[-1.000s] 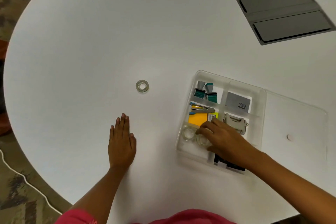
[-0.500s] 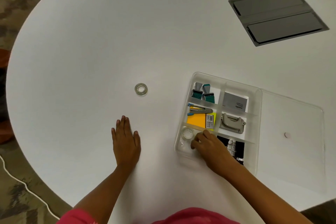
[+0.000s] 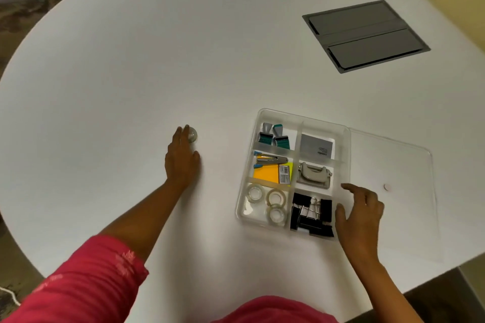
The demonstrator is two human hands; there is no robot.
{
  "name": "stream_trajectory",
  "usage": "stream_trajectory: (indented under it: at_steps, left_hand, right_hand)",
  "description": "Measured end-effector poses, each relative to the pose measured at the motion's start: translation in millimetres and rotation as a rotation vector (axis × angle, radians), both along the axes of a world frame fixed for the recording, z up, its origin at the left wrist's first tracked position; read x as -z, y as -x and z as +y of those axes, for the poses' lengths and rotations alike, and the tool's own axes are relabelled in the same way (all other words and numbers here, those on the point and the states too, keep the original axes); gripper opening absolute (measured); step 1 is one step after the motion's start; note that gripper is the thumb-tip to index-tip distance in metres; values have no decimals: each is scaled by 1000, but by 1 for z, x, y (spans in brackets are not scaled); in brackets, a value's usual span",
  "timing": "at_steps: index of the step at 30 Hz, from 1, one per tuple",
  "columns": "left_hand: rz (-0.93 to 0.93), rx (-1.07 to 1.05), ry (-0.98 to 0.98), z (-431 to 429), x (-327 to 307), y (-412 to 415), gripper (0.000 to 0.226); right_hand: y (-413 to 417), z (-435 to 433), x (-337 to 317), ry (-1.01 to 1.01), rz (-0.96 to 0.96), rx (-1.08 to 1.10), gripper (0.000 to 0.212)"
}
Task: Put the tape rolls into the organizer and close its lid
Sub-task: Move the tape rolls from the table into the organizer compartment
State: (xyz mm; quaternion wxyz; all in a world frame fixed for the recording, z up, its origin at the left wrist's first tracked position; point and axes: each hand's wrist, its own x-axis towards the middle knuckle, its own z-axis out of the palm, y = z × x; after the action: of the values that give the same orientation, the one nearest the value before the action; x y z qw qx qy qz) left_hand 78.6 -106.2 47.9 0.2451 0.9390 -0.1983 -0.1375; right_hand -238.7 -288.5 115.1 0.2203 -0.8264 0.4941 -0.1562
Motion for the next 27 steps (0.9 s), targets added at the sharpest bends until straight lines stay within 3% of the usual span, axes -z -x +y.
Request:
stream_trajectory:
  at_steps: [4,8,16,18,22,27]
  left_hand:
    - [-62,114,-208,-7,-12,-12,61]
    - [-79,153,-260,-9,-18,-12,44]
    - [-87,82,-140,-6,-10,7,20]
    - [-27,-5,-45,-3,-7,12,22]
    - [-47,117,-105,1,-4,9,26]
    - [16,216,-40,8,-2,14,40]
  right_hand:
    - [22,-4,12,-84,125,182,52]
    - [31,-3,21,-120,57,138,32]
    - [27,2,29,-62,10,169,21]
    - [27,1,31,-71,17,171,21]
    - [27,0,34,-65,16,178,19]
    - [28,7,40,33,8,162,18]
